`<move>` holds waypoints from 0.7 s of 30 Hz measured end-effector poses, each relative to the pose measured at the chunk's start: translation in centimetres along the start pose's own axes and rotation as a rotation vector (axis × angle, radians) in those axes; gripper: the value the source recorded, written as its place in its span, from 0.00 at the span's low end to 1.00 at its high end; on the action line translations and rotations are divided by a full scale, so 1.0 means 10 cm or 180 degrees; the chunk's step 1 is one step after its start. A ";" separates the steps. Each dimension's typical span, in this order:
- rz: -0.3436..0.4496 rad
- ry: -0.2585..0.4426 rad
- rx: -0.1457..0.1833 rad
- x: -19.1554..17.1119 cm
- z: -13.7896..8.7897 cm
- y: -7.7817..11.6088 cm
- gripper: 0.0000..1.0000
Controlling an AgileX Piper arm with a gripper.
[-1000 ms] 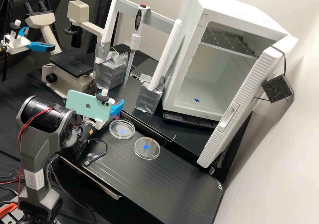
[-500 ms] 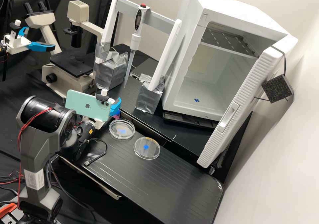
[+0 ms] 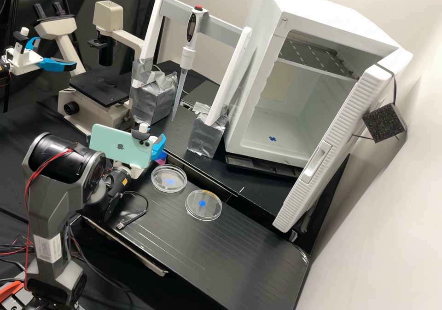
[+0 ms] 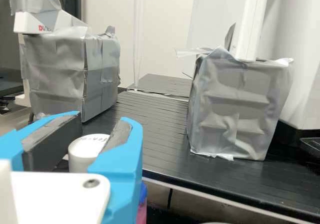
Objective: Open the bottle
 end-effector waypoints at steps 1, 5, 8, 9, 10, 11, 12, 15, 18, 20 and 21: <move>0.0000 0.0000 0.0000 0.00 0.00 0.00 0.00; 0.0000 0.0000 0.0000 0.00 0.00 0.00 0.00; 0.0005 0.0004 0.0000 0.00 0.00 0.00 0.00; 0.0005 0.0004 0.0000 0.00 0.00 0.00 0.00; 0.0009 0.0008 0.0001 0.00 -0.01 0.01 0.00; 0.0011 0.0009 0.0001 0.00 -0.01 0.01 0.00; 0.0007 0.0007 0.0002 -0.01 -0.01 0.02 0.00; -0.0016 -0.0011 0.0005 -0.01 -0.02 0.03 0.00; -0.0033 -0.0023 0.0007 -0.02 -0.03 0.04 0.00; -0.0033 -0.0022 0.0009 -0.03 -0.04 0.05 0.00; -0.0040 -0.0027 0.0010 -0.03 -0.04 0.05 0.00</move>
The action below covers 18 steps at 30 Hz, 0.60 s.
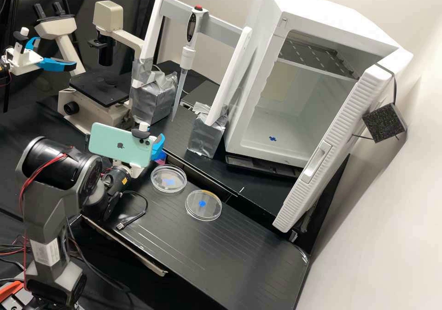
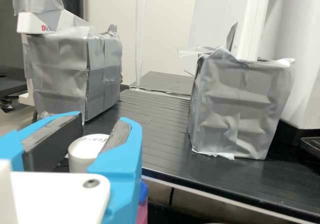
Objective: Open the bottle
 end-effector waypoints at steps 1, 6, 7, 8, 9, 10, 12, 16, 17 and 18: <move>-0.0004 -0.0003 0.0001 0.00 0.00 0.01 0.00; -0.0028 -0.0020 -0.0009 -0.01 -0.01 0.01 0.00; -0.0028 -0.0020 -0.0009 0.00 -0.01 0.02 0.00; -0.0023 -0.0016 -0.0013 0.00 -0.02 0.02 0.00; -0.0030 -0.0018 -0.0010 0.00 -0.02 0.01 0.00; -0.0030 -0.0028 -0.0010 0.00 -0.02 0.02 0.00; -0.0023 -0.0029 -0.0001 0.01 -0.02 0.02 0.00; -0.0024 -0.0035 0.0011 0.02 -0.03 0.00 0.00; -0.0011 -0.0030 0.0014 0.03 -0.03 0.00 0.00; 0.0001 -0.0039 0.0020 0.04 -0.02 0.00 0.00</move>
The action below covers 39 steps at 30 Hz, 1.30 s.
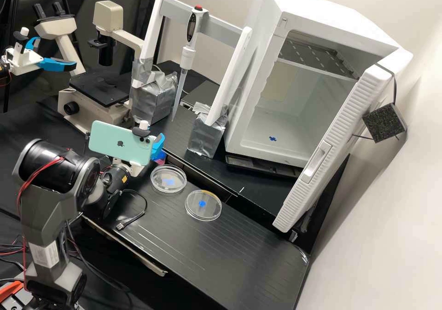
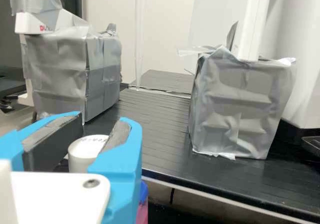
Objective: Open the bottle
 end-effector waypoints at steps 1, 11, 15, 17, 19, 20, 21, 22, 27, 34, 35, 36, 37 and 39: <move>0.0011 -0.0001 0.0003 0.01 0.00 0.00 0.00; 0.0054 0.0029 -0.0003 0.07 0.02 -0.02 0.00; 0.0051 0.0033 -0.0006 0.07 0.02 -0.02 0.00; 0.0041 0.0041 -0.0013 0.06 0.01 -0.02 0.00; 0.0029 0.0033 -0.0011 0.06 0.01 -0.01 0.00; 0.0027 0.0033 -0.0018 0.06 0.01 0.00 0.00; 0.0010 0.0033 -0.0029 0.06 0.01 0.00 0.00; 0.0005 0.0032 -0.0036 0.05 0.01 0.01 0.00; -0.0020 0.0033 -0.0046 0.04 -0.01 0.04 0.00; -0.0047 0.0015 -0.0053 0.03 -0.01 0.06 0.00; -0.0047 0.0015 -0.0053 0.03 -0.01 0.06 0.00; -0.0044 0.0017 -0.0053 0.02 -0.01 0.06 0.00; -0.0044 0.0017 -0.0053 0.02 -0.01 0.06 0.00; -0.0052 0.0016 -0.0058 0.02 -0.01 0.07 0.00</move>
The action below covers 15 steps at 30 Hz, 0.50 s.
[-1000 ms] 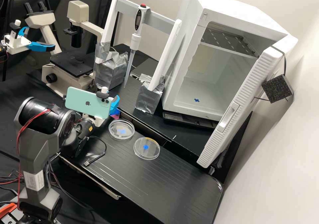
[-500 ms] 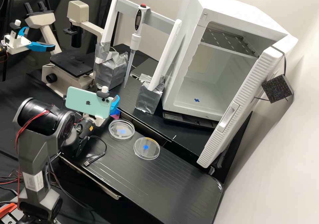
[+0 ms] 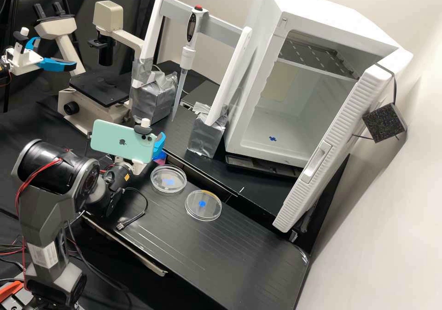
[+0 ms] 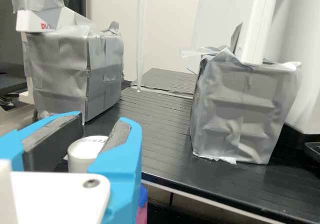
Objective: Open the bottle
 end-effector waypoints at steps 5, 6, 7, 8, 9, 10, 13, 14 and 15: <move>0.0001 -0.0022 0.0012 -0.02 0.01 0.01 0.00; -0.0005 -0.0024 0.0012 -0.02 0.01 0.01 0.00; 0.0006 -0.0027 0.0012 -0.03 0.01 0.02 0.00; 0.0004 -0.0025 0.0011 -0.03 0.00 0.03 0.00; -0.0013 -0.0031 0.0010 -0.03 0.01 0.03 0.00; -0.0007 -0.0036 0.0012 -0.03 0.01 0.03 0.00; -0.0022 -0.0037 0.0041 -0.04 0.01 0.04 0.00; -0.0023 -0.0039 0.0059 -0.04 0.01 0.04 0.00; -0.0023 -0.0039 0.0059 -0.04 0.01 0.04 0.00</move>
